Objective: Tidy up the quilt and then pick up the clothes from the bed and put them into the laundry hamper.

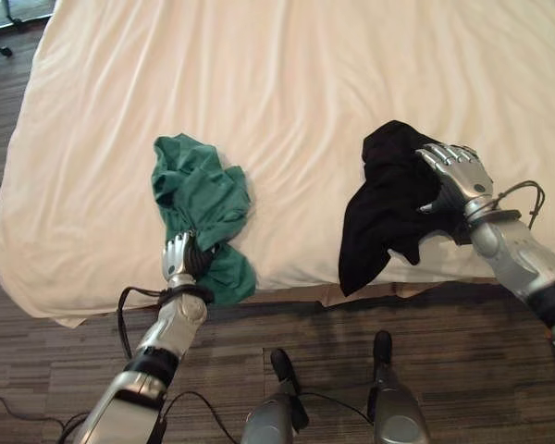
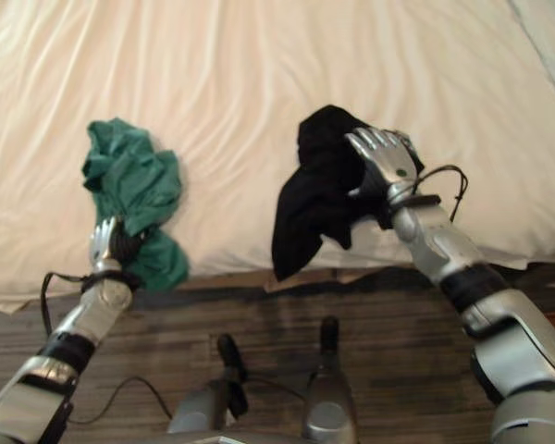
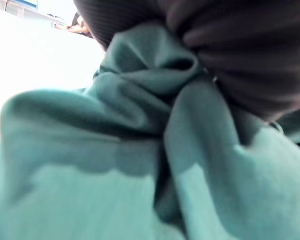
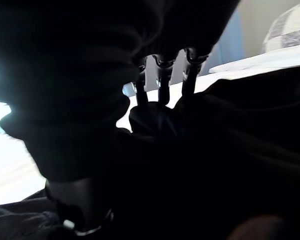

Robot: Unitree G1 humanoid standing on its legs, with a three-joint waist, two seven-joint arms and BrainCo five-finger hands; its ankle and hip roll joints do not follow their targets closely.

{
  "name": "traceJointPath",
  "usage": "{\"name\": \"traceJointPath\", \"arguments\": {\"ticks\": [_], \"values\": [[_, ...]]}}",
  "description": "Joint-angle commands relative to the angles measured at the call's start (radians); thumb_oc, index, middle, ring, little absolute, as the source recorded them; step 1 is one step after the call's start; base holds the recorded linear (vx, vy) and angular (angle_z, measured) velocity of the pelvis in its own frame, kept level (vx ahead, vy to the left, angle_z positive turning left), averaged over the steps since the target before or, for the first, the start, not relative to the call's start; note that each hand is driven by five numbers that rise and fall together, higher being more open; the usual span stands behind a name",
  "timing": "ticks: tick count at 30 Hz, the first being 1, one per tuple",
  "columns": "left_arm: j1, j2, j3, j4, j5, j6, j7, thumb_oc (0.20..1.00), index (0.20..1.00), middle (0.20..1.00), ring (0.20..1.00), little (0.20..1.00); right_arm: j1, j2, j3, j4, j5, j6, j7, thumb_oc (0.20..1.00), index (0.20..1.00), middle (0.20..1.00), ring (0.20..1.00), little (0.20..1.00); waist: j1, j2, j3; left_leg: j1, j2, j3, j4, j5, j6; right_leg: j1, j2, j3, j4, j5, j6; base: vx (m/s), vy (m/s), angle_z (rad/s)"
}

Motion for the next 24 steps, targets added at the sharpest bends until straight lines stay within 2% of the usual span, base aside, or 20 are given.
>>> {"name": "traceJointPath", "arguments": {"ticks": [1,2,3,4,5,7,10,12,13,15,16,18,19,20,24], "values": [[0.173,-0.050,-0.133,0.127,-0.078,-0.005,-0.118,0.200,0.200,0.200,0.200,0.200,-0.155,0.106,0.055,0.293,0.009,0.006,0.053,1.000,1.000,1.000,1.000,1.000,0.055,-0.028,0.017,-0.024,0.070,-0.018,-0.005,0.002,-0.121,-0.037,-0.058,-0.011,0.004,-0.089,0.045,0.00,-0.005,0.15],[0.173,-0.050,-0.132,0.128,-0.079,-0.006,-0.117,0.200,0.200,0.200,0.200,0.200,-0.157,0.108,0.057,0.296,0.010,0.005,0.052,1.000,1.000,1.000,1.000,1.000,0.054,-0.028,0.018,-0.024,0.070,-0.018,-0.005,0.002,-0.121,-0.036,-0.058,-0.012,0.004,-0.089,0.045,0.01,-0.004,0.24],[0.168,-0.058,-0.136,0.144,-0.090,-0.005,-0.119,0.200,0.200,0.200,0.200,0.200,-0.163,0.137,0.067,0.377,0.008,0.012,0.064,0.642,0.642,0.642,0.642,0.642,0.058,-0.020,0.017,-0.025,0.068,-0.021,-0.005,0.004,-0.122,-0.034,-0.060,-0.014,0.005,-0.089,0.044,0.01,-0.006,0.24],[0.162,-0.075,-0.144,0.164,-0.104,-0.004,-0.127,0.200,0.200,0.200,0.200,0.200,-0.154,0.184,0.058,0.529,-0.008,0.036,0.078,0.200,0.200,0.200,0.200,0.200,0.066,-0.004,0.015,-0.027,0.063,-0.030,-0.005,0.007,-0.123,-0.030,-0.063,-0.020,0.005,-0.091,0.043,0.01,-0.006,0.21],[0.162,-0.075,-0.143,0.164,-0.104,-0.004,-0.127,0.200,0.200,0.200,0.200,0.200,-0.155,0.185,0.059,0.530,-0.007,0.036,0.077,0.200,0.200,0.200,0.200,0.200,0.065,-0.004,0.015,-0.027,0.063,-0.030,-0.005,0.007,-0.123,-0.029,-0.063,-0.020,0.005,-0.091,0.043,0.02,0.003,0.17],[0.163,-0.094,-0.152,0.173,-0.105,-0.002,-0.148,0.200,0.200,0.200,0.200,0.200,-0.114,0.203,-0.010,0.658,0.013,0.064,0.085,0.200,0.200,0.200,0.200,0.200,0.065,0.013,0.005,-0.026,0.053,-0.041,-0.005,0.005,-0.120,-0.017,-0.071,-0.032,0.005,-0.093,0.045,0.03,0.022,0.16],[0.166,-0.105,-0.156,0.184,-0.101,0.002,-0.160,0.200,0.200,0.200,0.200,0.200,-0.066,0.211,-0.067,0.686,0.044,0.072,0.084,0.200,0.200,0.200,0.200,0.200,0.062,0.015,-0.002,-0.018,0.047,-0.045,-0.005,0.001,-0.117,-0.002,-0.077,-0.036,0.004,-0.094,0.047,0.04,0.034,0.24],[0.166,-0.130,-0.147,0.215,-0.098,0.010,-0.167,0.200,0.200,0.200,0.200,0.200,0.049,0.244,-0.136,0.658,0.087,0.071,0.078,0.200,0.200,0.200,0.200,0.200,0.051,0.008,-0.010,-0.004,0.042,-0.043,-0.005,-0.010,-0.110,0.010,-0.083,-0.036,0.004,-0.095,0.049,0.04,0.042,0.19],[0.158,-0.143,-0.124,0.266,-0.083,0.028,-0.171,0.200,0.200,0.200,0.200,0.200,0.186,0.295,-0.199,0.606,0.135,0.063,0.073,0.200,0.200,0.200,0.200,0.200,0.033,-0.008,-0.021,0.010,0.036,-0.039,-0.005,-0.026,-0.102,0.019,-0.083,-0.033,0.005,-0.097,0.050,0.05,0.037,0.19],[0.150,-0.150,-0.113,0.306,-0.063,0.044,-0.170,0.200,0.200,0.200,0.200,0.200,0.266,0.317,-0.245,0.580,0.178,0.058,0.075,0.200,0.200,0.200,0.200,0.200,0.021,-0.020,-0.030,0.021,0.034,-0.036,-0.005,-0.037,-0.098,0.026,-0.083,-0.028,0.005,-0.099,0.050,0.07,0.045,0.12],[0.146,-0.165,-0.088,0.373,-0.045,0.065,-0.163,0.200,0.200,0.200,0.200,0.200,0.396,0.372,-0.322,0.529,0.265,0.047,0.070,0.200,0.200,0.200,0.200,0.200,-0.003,-0.046,-0.049,0.041,0.030,-0.030,-0.005,-0.056,-0.087,0.038,-0.082,-0.021,0.004,-0.100,0.052,0.08,0.048,0.03],[0.146,-0.165,-0.089,0.373,-0.045,0.065,-0.163,0.200,0.200,0.200,0.200,0.200,0.398,0.372,-0.323,0.527,0.264,0.048,0.070,0.200,0.200,0.200,0.200,0.200,-0.001,-0.047,-0.050,0.042,0.030,-0.029,-0.005,-0.056,-0.087,0.038,-0.083,-0.020,0.004,-0.100,0.052,0.05,0.039,-0.06],[0.149,-0.177,-0.073,0.393,-0.044,0.075,-0.159,0.200,0.200,0.200,0.200,0.200,0.458,0.404,-0.369,0.499,0.325,0.041,0.065,0.200,0.200,0.200,0.200,0.200,-0.019,-0.062,-0.059,0.058,0.025,-0.019,-0.005,-0.069,-0.079,0.042,-0.083,-0.011,0.004,-0.099,0.056,0.13,0.222,-0.33],[0.170,-0.190,-0.038,0.447,-0.044,0.096,-0.147,0.200,0.200,0.200,0.200,0.200,0.625,0.492,-0.456,0.461,0.433,0.028,0.059,0.200,0.200,0.200,0.200,0.200,-0.062,-0.093,-0.082,0.105,0.011,0.019,-0.005,-0.100,-0.061,0.050,-0.083,0.025,0.005,-0.093,0.068,0.16,0.287,-0.45],[0.182,-0.191,-0.046,0.506,0.009,0.112,-0.156,0.200,0.200,0.200,0.200,0.200,0.736,0.556,-0.462,0.495,0.410,0.036,0.064,0.200,0.200,0.200,0.200,0.200,-0.099,-0.125,-0.105,0.171,-0.010,0.065,-0.005,-0.132,-0.044,0.058,-0.096,0.066,0.035,-0.087,0.090,0.08,0.205,-0.89]]}}
